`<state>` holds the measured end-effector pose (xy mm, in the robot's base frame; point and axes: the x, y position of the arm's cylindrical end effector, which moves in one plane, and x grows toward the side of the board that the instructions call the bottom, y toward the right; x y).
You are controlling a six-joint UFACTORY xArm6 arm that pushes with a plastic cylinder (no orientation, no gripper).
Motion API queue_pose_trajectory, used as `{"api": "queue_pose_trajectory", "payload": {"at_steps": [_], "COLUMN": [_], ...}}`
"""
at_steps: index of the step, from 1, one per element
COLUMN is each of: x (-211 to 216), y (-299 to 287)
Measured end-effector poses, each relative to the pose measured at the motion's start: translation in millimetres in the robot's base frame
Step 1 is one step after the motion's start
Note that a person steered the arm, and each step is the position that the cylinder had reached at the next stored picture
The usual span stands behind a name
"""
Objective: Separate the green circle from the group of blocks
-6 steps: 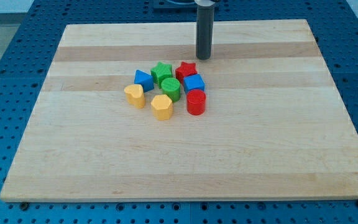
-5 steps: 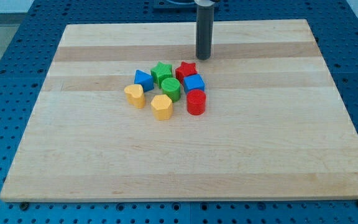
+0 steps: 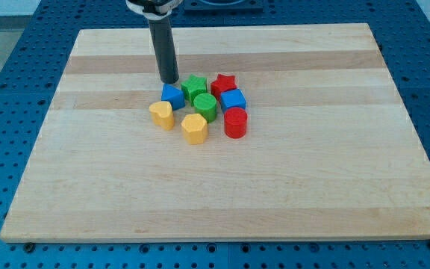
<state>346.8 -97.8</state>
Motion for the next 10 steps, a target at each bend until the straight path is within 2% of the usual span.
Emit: {"api": "queue_pose_trajectory", "payload": {"at_steps": [2, 3, 6, 10], "x": [16, 19, 70, 113], "y": [47, 52, 76, 67]}}
